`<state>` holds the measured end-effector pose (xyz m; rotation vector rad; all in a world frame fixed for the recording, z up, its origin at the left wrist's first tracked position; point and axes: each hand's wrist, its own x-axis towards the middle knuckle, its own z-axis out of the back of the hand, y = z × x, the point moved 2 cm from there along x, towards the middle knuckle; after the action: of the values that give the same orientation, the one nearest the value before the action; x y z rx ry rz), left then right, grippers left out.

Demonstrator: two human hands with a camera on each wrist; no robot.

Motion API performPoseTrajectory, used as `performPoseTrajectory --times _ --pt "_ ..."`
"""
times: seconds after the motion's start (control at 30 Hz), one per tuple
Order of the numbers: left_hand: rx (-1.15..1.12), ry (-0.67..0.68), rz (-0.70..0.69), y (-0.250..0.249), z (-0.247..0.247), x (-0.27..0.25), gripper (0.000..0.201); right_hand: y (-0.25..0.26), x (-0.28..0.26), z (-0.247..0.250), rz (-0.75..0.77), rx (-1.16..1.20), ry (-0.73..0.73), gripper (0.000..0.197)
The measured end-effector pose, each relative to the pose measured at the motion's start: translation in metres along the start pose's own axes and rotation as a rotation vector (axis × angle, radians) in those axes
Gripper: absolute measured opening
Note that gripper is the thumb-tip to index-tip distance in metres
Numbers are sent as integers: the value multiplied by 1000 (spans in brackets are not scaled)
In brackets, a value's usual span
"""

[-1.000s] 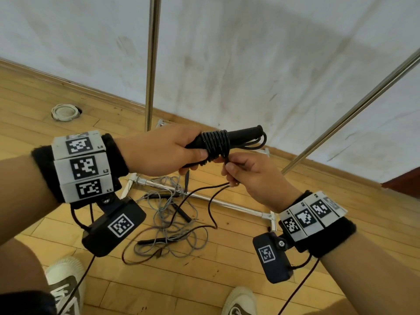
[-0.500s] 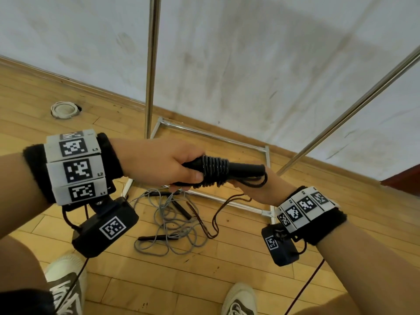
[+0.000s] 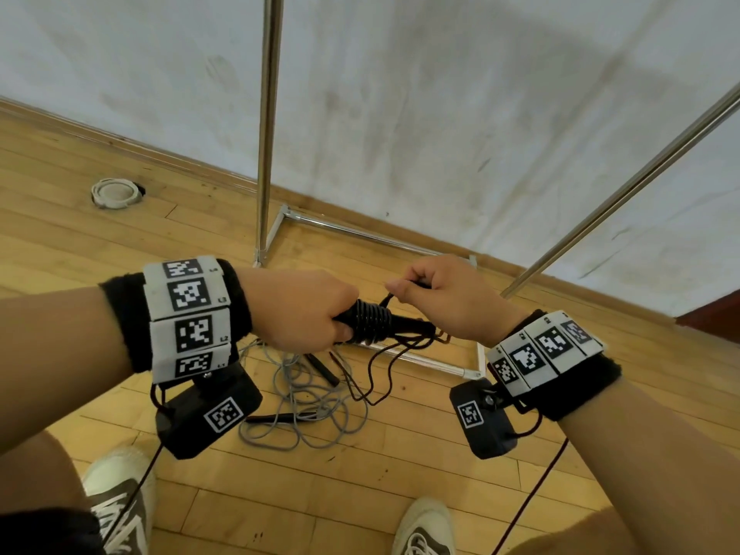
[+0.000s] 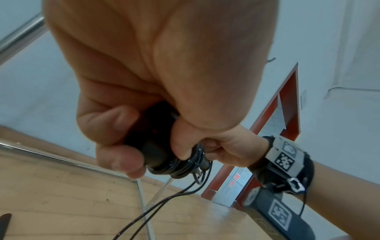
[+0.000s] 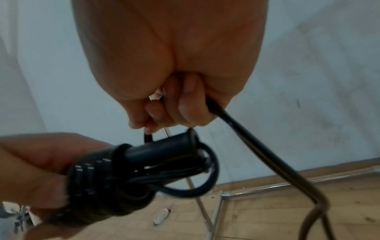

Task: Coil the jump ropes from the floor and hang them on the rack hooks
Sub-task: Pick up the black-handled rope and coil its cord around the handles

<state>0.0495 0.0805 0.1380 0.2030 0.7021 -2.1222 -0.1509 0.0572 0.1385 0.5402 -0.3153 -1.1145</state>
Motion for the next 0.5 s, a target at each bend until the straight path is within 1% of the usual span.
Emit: performPoseTrajectory --times 0.13,0.2,0.27,0.3,0.37,0.5 --pt "-35 -115 47 11 8 6 21 10 -1 4 -75 126 -88 35" --pt "-62 -193 66 15 12 8 20 14 -3 6 -134 294 -85 31" --pt "-96 -282 78 17 16 10 16 17 -5 7 -189 529 -55 23" --pt "-115 -324 82 17 18 10 13 18 -5 7 -194 622 -48 21" --pt "-157 -388 83 18 22 11 11 18 -7 8 -167 714 -53 20" --pt "-274 -445 48 16 28 8 10 17 -12 4 -110 727 -83 16"
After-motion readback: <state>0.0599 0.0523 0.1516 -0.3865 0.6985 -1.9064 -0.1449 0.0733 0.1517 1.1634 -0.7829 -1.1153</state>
